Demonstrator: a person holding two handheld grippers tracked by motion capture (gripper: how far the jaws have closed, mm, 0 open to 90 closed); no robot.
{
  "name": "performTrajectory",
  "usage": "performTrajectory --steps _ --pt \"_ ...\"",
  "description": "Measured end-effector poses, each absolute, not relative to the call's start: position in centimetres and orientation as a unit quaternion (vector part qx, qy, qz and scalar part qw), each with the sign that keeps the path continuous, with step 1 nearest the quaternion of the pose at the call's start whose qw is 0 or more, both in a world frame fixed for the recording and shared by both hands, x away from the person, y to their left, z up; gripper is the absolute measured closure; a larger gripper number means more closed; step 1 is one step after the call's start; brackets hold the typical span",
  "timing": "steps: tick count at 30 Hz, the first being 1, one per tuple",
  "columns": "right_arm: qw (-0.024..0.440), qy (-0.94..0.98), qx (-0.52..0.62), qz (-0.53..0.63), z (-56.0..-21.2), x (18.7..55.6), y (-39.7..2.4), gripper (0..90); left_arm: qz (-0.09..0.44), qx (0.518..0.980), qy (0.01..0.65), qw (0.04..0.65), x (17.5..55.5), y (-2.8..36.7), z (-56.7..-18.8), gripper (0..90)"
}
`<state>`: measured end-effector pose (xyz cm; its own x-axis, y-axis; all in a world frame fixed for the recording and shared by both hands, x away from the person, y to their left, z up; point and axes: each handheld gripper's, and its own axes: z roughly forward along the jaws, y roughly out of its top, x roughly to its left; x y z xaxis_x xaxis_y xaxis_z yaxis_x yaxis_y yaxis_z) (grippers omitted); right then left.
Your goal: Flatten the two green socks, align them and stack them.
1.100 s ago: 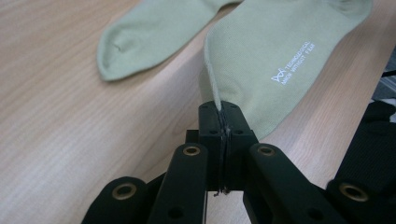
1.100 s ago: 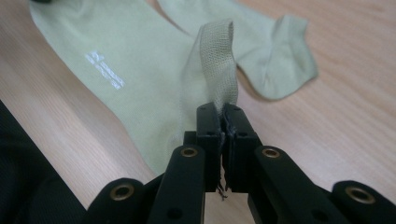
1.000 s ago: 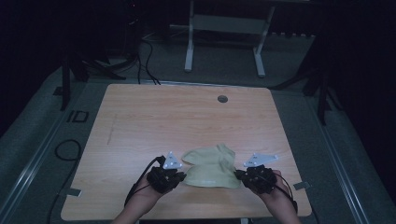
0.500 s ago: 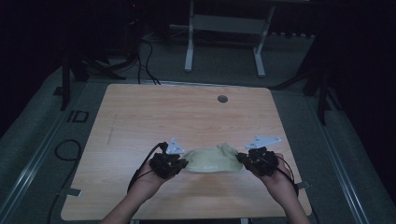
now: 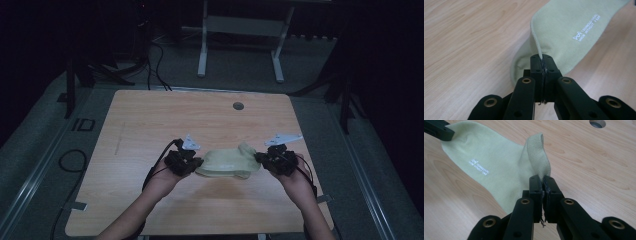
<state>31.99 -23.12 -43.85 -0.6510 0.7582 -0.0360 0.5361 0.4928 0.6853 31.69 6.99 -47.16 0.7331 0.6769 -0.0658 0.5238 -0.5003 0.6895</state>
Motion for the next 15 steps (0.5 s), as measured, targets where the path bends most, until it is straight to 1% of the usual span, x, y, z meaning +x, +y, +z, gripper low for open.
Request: performTrajectory --steps 5,15 --pt "0.165 0.846 0.391 0.322 -45.2 32.9 -23.0 86.4 0.113 0.860 0.353 0.350 32.2 6.8 -48.2 88.4" --pt "0.144 0.848 0.411 0.302 -48.9 34.4 -22.9 86.3 0.101 0.862 0.365 0.336 33.5 6.7 -51.1 88.4"
